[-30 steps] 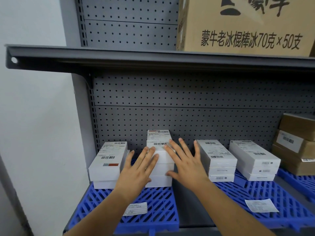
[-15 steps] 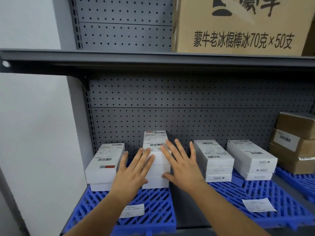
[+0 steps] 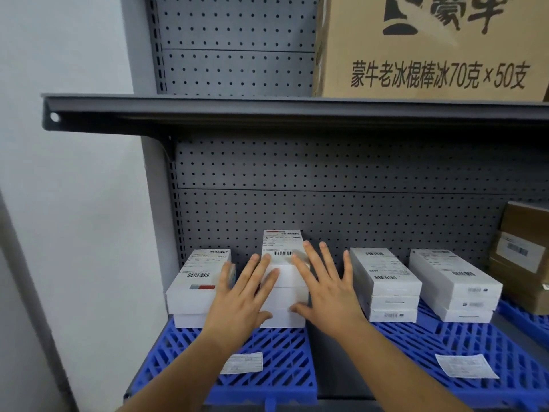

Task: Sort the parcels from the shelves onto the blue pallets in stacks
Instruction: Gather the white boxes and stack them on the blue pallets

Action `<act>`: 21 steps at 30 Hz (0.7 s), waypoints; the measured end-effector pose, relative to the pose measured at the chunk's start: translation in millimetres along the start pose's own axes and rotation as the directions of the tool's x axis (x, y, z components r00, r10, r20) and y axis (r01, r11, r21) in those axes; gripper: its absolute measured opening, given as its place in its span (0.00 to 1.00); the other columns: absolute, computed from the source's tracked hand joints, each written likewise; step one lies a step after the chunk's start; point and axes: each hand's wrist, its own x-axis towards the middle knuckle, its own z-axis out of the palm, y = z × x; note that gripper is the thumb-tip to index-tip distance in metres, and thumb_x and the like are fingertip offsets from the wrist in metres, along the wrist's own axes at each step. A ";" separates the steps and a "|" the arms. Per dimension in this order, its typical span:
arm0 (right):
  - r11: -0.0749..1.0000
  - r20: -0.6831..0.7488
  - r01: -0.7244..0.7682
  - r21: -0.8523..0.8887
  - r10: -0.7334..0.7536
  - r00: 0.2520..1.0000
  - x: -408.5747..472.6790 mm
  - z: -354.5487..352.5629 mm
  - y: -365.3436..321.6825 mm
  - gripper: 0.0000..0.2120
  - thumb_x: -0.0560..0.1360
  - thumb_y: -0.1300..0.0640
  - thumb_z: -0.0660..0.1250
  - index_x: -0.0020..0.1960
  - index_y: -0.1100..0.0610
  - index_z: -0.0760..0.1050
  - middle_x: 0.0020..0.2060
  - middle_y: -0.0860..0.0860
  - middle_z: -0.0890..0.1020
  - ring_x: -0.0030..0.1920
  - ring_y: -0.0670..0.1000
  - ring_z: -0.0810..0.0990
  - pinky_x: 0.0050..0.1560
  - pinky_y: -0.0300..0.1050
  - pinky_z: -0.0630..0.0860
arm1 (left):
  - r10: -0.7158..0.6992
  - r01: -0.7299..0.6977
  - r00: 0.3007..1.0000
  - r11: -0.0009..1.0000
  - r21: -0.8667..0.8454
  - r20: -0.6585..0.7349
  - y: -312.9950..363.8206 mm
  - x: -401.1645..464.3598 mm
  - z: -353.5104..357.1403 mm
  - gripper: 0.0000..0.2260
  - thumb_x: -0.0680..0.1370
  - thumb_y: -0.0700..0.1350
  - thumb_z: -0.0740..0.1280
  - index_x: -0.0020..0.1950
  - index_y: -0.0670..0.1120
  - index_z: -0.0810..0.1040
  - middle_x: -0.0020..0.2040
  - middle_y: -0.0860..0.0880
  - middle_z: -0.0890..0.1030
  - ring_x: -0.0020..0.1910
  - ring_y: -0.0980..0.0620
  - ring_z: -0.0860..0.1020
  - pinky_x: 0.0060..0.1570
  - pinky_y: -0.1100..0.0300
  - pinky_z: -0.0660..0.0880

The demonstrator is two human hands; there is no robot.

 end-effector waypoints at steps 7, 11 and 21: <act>0.992 -0.052 0.124 -0.019 -0.125 0.991 18.3 -16.7 -50.1 0.50 0.66 0.33 0.70 0.79 0.50 0.51 0.78 0.52 0.52 0.77 0.57 0.49 0.71 0.71 0.45 | -0.067 0.067 0.998 0.994 -0.087 0.014 -41.3 -19.5 -7.8 0.35 0.75 0.67 0.55 0.76 0.48 0.59 0.78 0.46 0.56 0.76 0.47 0.56 0.68 0.34 0.56; 0.984 -0.040 0.176 -0.012 -0.176 0.983 32.8 -15.9 -95.6 0.48 0.66 0.33 0.69 0.78 0.51 0.54 0.78 0.51 0.51 0.78 0.57 0.49 0.71 0.70 0.45 | -0.063 0.065 0.998 0.991 -0.118 0.016 -80.2 -41.5 -4.9 0.34 0.76 0.66 0.56 0.76 0.47 0.61 0.78 0.46 0.57 0.76 0.47 0.56 0.67 0.33 0.57; 0.983 0.019 0.182 -0.020 -0.181 0.983 55.5 9.0 -168.1 0.38 0.67 0.33 0.67 0.71 0.53 0.69 0.75 0.51 0.62 0.76 0.56 0.56 0.71 0.70 0.46 | 0.023 -0.008 0.993 0.991 -0.133 0.117 -147.6 -88.8 33.4 0.31 0.79 0.65 0.51 0.74 0.46 0.64 0.75 0.46 0.64 0.75 0.47 0.60 0.69 0.36 0.53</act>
